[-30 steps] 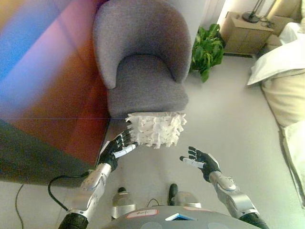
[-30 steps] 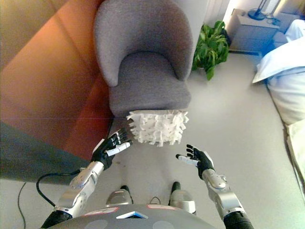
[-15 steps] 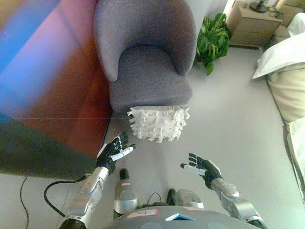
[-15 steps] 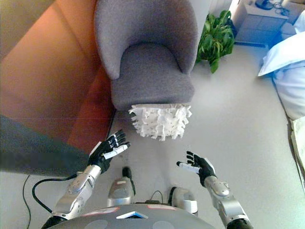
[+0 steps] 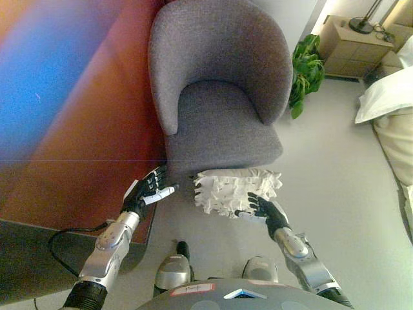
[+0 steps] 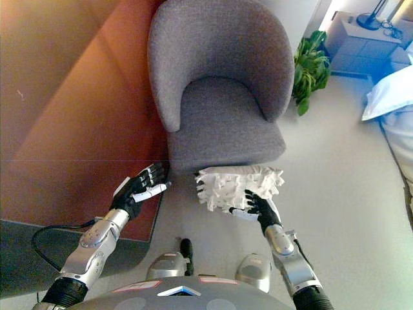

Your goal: Pick up the pillow and put it on the sofa.

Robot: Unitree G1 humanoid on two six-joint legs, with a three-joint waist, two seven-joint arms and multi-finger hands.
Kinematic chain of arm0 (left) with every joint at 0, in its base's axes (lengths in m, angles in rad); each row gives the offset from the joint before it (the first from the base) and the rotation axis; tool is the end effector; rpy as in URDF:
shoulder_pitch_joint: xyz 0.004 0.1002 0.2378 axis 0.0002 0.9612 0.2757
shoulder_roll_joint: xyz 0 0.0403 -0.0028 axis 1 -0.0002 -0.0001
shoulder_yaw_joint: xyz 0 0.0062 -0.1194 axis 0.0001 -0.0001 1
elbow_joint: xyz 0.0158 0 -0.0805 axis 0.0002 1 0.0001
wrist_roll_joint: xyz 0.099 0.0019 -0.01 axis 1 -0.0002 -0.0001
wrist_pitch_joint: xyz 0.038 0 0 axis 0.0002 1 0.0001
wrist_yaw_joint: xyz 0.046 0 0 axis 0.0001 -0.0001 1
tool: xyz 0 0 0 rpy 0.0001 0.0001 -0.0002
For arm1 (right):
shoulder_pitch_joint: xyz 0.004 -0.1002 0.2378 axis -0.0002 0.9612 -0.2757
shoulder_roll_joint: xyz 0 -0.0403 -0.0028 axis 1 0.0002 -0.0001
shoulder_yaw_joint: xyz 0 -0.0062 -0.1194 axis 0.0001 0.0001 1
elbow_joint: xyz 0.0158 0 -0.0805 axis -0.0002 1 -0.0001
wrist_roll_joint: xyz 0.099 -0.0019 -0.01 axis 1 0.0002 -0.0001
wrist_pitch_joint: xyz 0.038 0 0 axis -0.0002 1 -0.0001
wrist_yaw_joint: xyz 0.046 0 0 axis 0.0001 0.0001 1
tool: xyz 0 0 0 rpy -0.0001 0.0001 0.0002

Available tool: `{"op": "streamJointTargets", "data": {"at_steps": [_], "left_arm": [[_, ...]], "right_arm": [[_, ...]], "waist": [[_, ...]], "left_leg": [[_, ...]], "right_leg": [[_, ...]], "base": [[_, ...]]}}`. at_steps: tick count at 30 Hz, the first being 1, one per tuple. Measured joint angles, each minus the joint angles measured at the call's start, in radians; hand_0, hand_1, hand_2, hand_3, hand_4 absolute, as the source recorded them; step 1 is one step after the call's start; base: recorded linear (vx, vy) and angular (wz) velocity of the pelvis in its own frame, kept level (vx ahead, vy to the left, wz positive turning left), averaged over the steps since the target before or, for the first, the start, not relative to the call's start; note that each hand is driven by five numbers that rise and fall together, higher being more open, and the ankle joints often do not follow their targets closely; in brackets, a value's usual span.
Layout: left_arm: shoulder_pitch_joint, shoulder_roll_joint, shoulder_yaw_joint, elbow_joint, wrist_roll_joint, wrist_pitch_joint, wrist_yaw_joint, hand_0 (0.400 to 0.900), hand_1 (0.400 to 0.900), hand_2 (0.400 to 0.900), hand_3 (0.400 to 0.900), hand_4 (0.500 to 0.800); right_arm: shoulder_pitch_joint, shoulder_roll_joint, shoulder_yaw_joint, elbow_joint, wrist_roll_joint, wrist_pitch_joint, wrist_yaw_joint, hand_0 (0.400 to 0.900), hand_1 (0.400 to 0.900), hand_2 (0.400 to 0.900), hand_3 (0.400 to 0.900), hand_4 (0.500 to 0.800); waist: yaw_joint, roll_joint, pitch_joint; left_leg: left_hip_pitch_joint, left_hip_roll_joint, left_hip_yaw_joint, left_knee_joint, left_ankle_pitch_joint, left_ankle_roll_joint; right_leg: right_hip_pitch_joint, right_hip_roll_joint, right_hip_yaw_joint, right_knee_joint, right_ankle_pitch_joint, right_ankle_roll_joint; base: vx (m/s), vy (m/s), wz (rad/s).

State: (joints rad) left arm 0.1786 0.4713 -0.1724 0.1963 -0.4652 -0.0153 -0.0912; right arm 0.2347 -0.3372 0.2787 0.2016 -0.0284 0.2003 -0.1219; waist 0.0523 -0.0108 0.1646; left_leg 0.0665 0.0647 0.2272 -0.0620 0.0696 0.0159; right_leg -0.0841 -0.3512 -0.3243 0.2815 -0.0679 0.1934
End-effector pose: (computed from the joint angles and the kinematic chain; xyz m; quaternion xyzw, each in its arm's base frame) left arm 0.1460 0.2378 -0.0230 -0.0037 0.2032 -0.0536 0.9777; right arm 0.1196 -0.1930 -0.0542 -0.2039 0.3159 0.0367 0.9259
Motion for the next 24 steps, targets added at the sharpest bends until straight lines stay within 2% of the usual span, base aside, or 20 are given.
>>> {"op": "streamJointTargets", "data": {"at_steps": [2,3,4,5,6,8,9,11,12,13,14,15,17,19,21,24], "left_arm": [[-0.003,0.0,-0.004,0.003,0.0,0.016,0.003,0.9,0.9,0.9,0.9,0.8],[-0.004,0.001,-0.013,0.003,0.0,0.017,0.003,0.9,0.9,0.9,0.9,0.8],[-0.003,0.0,-0.018,0.003,0.0,0.017,0.002,0.9,0.9,0.9,0.9,0.8],[-0.002,0.002,-0.025,0.003,0.0,0.017,0.002,0.9,0.9,0.9,0.9,0.8],[0.007,0.005,-0.031,0.003,0.0,0.016,0.002,0.9,0.9,0.9,0.9,0.8],[0.034,0.028,-0.031,-0.003,0.0,0.011,0.003,0.9,0.9,0.9,0.9,0.8],[0.035,0.027,-0.031,0.009,0.0,0.015,0.005,0.9,0.9,0.9,0.9,0.8],[0.076,-0.02,-0.034,-0.028,-0.001,0.026,-0.008,0.9,0.9,0.9,0.9,0.8],[0.086,-0.039,-0.035,-0.05,-0.001,0.029,-0.023,0.9,0.9,0.9,0.9,0.8],[0.087,-0.054,-0.036,-0.063,-0.001,0.029,-0.039,0.9,0.9,0.9,0.9,0.8],[0.087,-0.058,-0.038,-0.073,-0.003,0.029,-0.053,0.9,0.9,0.9,0.9,0.8],[0.085,-0.055,-0.041,-0.083,-0.005,0.023,-0.07,0.9,0.9,0.9,0.9,0.8],[0.049,-0.041,-0.05,-0.087,-0.013,0.012,-0.093,0.9,0.9,0.9,0.9,0.8],[-0.014,-0.004,-0.067,-0.092,-0.025,-0.013,-0.101,0.9,0.9,0.9,0.9,0.8],[-0.084,0.037,-0.076,-0.093,-0.045,-0.028,-0.098,0.9,0.9,0.9,0.9,0.8],[-0.192,0.094,-0.107,-0.089,-0.044,-0.032,-0.061,0.9,0.9,0.9,0.9,0.8]], "right_arm": [[-0.002,-0.031,-0.002,0.027,-0.101,-0.007,-0.042,0.9,0.9,0.9,0.9,0.8],[0.001,-0.051,-0.003,0.036,-0.138,-0.004,-0.061,0.9,0.9,0.9,0.9,0.8],[0.0,-0.064,-0.003,0.037,-0.169,0.007,-0.076,0.9,0.9,0.9,0.9,0.8],[0.001,-0.073,-0.004,0.037,-0.194,0.015,-0.09,0.9,0.9,0.9,0.9,0.8],[0.006,-0.075,-0.004,0.042,-0.225,0.021,-0.098,0.9,0.9,0.9,0.9,0.8],[0.016,-0.066,0.001,0.044,-0.264,0.028,-0.105,0.9,0.9,0.9,0.9,0.8],[0.007,-0.069,-0.004,0.055,-0.283,0.032,-0.105,0.9,0.9,0.9,0.9,0.8],[-0.015,-0.124,-0.029,0.061,-0.339,0.054,-0.112,0.9,0.9,0.9,0.9,0.8],[-0.022,-0.164,-0.043,0.061,-0.358,0.06,-0.112,0.9,0.9,0.9,0.9,0.8],[-0.029,-0.202,-0.057,0.062,-0.38,0.069,-0.112,0.9,0.9,0.9,0.9,0.8],[-0.037,-0.226,-0.067,0.065,-0.395,0.082,-0.112,0.9,0.9,0.9,0.9,0.8],[-0.053,-0.248,-0.071,0.068,-0.421,0.097,-0.123,0.9,0.9,0.9,0.9,0.8],[-0.089,-0.265,-0.091,0.072,-0.457,0.108,-0.162,0.9,0.9,0.9,0.9,0.8],[-0.155,-0.279,-0.089,0.076,-0.465,0.117,-0.2,0.9,0.9,0.9,0.9,0.8],[-0.244,-0.272,-0.078,0.084,-0.477,0.122,-0.21,0.9,0.9,0.9,0.9,0.8],[-0.41,-0.269,-0.047,0.149,-0.476,0.116,-0.225,0.9,0.9,0.9,0.9,0.8]], "waist": [[-0.024,-0.002,0.002],[-0.025,-0.005,0.001],[-0.024,-0.009,0.005],[-0.04,-0.016,0.01],[-0.05,-0.028,0.012],[-0.037,-0.079,0.012],[-0.038,-0.086,0.026],[-0.029,0.004,0.035],[-0.021,0.04,0.045],[-0.022,0.061,0.055],[-0.023,0.066,0.058],[-0.023,0.067,0.063],[-0.024,0.063,0.083],[-0.023,0.045,0.142],[-0.021,0.021,0.216],[-0.012,0.01,0.315]], "left_leg": [[0.006,0.0,-0.036,-0.007,-0.009,-0.009],[0.013,-0.001,-0.046,-0.013,-0.011,-0.02],[0.016,0.002,-0.067,-0.012,-0.015,-0.034],[0.021,0.005,-0.095,-0.008,-0.018,-0.046],[0.032,0.013,-0.127,-0.008,-0.021,-0.073],[0.049,0.023,-0.15,-0.004,-0.034,-0.131],[0.055,0.05,-0.143,0.006,-0.039,-0.164],[0.023,0.163,-0.128,0.043,-0.045,-0.162],[0.01,0.196,-0.116,0.06,-0.045,-0.149],[-0.017,0.215,-0.094,0.081,-0.031,-0.133],[-0.037,0.223,-0.08,0.092,-0.017,-0.118],[-0.071,0.229,-0.073,0.11,-0.009,-0.122],[-0.131,0.225,-0.053,0.14,0.001,-0.144],[-0.209,0.217,-0.053,0.184,0.001,-0.175],[-0.308,0.206,-0.056,0.256,-0.003,-0.184],[-0.467,0.192,-0.073,0.385,-0.018,-0.17]], "right_leg": [[-0.007,-0.027,0.016,-0.203,0.086,0.042],[-0.003,-0.043,0.025,-0.325,0.146,0.054],[-0.003,-0.062,0.039,-0.374,0.187,0.063],[0.0,-0.08,0.05,-0.371,0.221,0.057],[0.02,-0.082,0.055,-0.368,0.229,0.055],[0.076,-0.077,0.053,-0.355,0.223,0.053],[0.091,-0.061,0.05,-0.343,0.286,0.046],[0.098,0.026,0.019,-0.312,0.24,0.004],[0.094,0.053,-0.003,-0.304,0.227,-0.013],[0.093,0.063,-0.032,-0.287,0.219,-0.024],[0.082,0.061,-0.05,-0.261,0.203,-0.029],[0.063,0.053,-0.069,-0.218,0.179,-0.031],[0.011,0.022,-0.096,-0.135,0.14,-0.028],[-0.068,-0.026,-0.099,-0.027,0.099,-0.024],[-0.15,-0.076,-0.086,0.069,0.067,-0.021],[-0.292,-0.133,-0.041,0.2,0.031,-0.02]], "base": [[0.4,-0.377,0.71],[0.38,-0.348,0.74],[0.34,-0.327,0.65],[0.33,-0.327,0.54],[0.34,-0.328,0.51],[0.31,-0.285,0.53],[0.24,-0.206,0.65],[0.14,-0.159,0.76],[0.04,-0.145,0.78],[-0.05,-0.12,0.86],[-0.1,-0.094,0.92],[-0.15,-0.079,0.91],[-0.16,-0.074,0.65],[-0.15,-0.052,0.27],[-0.18,-0.022,0.16],[-0.19,0.01,0.15]]}}
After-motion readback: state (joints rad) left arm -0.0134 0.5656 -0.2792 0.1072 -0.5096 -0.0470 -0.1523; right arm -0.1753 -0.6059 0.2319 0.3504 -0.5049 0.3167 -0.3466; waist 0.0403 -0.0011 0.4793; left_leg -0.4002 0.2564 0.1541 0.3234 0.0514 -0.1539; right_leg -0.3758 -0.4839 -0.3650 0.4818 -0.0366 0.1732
